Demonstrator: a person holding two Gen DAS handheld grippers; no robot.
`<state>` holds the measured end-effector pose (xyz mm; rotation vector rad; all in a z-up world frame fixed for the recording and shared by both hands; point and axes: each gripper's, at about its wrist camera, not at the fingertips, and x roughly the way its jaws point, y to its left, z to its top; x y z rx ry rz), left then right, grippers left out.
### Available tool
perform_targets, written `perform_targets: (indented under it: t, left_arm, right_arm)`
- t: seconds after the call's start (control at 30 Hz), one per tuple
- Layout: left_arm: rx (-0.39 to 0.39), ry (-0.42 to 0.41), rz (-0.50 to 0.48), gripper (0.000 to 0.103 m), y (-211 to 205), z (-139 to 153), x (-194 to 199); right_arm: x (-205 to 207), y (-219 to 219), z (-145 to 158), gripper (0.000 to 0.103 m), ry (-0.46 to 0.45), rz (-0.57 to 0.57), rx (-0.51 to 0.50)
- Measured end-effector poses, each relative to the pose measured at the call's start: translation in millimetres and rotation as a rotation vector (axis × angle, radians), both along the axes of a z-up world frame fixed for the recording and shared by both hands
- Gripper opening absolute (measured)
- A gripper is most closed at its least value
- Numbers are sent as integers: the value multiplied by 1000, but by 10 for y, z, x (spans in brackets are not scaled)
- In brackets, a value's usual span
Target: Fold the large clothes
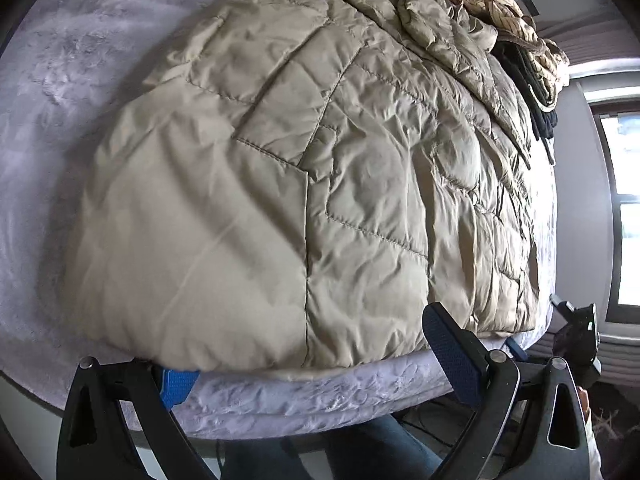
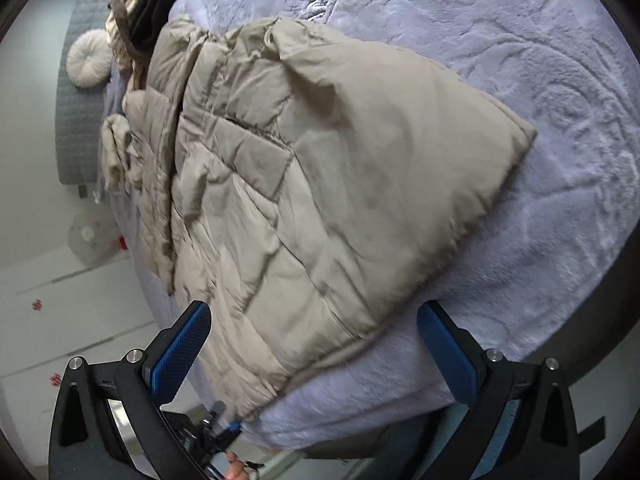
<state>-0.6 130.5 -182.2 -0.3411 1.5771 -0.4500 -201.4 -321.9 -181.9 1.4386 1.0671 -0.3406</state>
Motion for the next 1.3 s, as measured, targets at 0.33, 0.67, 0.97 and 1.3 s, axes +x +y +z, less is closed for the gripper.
perform_targets:
  t: [0.33, 0.67, 0.97, 1.3]
  left_arm:
    - [14, -24, -9, 99, -168, -36, 112]
    - [-33, -42, 107, 16, 44, 184, 345]
    - [-53, -196, 166, 16, -59, 966, 876]
    - [-49, -423, 186, 16, -439, 1467, 2192]
  right_arm:
    - [198, -45, -136, 103, -97, -47, 45]
    - [380, -204, -177, 21, -45, 14, 115]
    - [1198, -553, 617, 10, -246, 271, -12]
    - [2759, -876, 1270, 9, -365, 428, -212]
